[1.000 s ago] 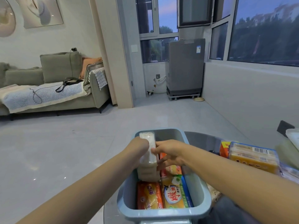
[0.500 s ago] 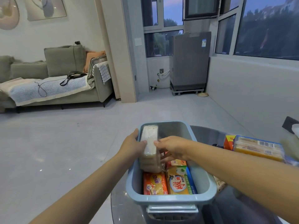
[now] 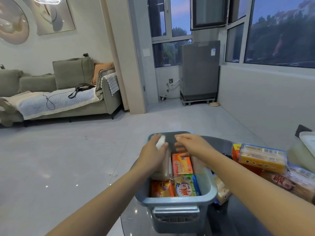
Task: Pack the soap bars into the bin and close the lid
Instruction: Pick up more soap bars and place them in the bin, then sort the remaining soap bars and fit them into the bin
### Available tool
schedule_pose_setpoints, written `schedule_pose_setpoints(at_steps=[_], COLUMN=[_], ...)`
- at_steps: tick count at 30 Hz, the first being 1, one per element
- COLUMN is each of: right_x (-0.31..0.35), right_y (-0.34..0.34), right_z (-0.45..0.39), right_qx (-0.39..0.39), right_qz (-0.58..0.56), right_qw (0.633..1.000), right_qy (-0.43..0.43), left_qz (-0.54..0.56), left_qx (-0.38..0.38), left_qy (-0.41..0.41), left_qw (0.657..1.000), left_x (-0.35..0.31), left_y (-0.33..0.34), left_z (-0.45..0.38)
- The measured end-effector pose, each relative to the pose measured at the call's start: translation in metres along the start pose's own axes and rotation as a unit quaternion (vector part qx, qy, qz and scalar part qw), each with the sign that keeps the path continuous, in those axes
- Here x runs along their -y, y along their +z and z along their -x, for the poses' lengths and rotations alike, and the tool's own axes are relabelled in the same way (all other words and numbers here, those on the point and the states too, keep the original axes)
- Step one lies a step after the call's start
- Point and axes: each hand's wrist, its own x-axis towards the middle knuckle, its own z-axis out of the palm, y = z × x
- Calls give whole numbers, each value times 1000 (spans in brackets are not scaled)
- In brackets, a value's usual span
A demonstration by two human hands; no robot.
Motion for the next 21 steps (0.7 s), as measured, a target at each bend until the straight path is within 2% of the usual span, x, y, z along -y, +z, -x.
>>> schedule_pose_setpoints(at_steps=[4, 8, 15, 17, 21], right_x=[-13, -32, -71, -83, -102], right_y=[-33, -69, -131, -145, -159], right_z=[24, 46, 65, 66, 66], right_qx=[-71, -141, -252, -285, -304], right_qz=[-11, 24, 53, 64, 104], right_qw=[995, 985, 965, 956, 947], right_qy=[-73, -96, -52, -35, 11], left_qz=[68, 107, 90, 83, 62], left_qx=[37, 75, 156, 188, 231], left_qy=[28, 46, 54, 38, -13], left_qw=[997, 990, 982, 978, 971], left_x=[-27, -56, -96, -104, -118], left_y=[25, 55, 116, 135, 165], left_z=[6, 6, -7, -12, -27])
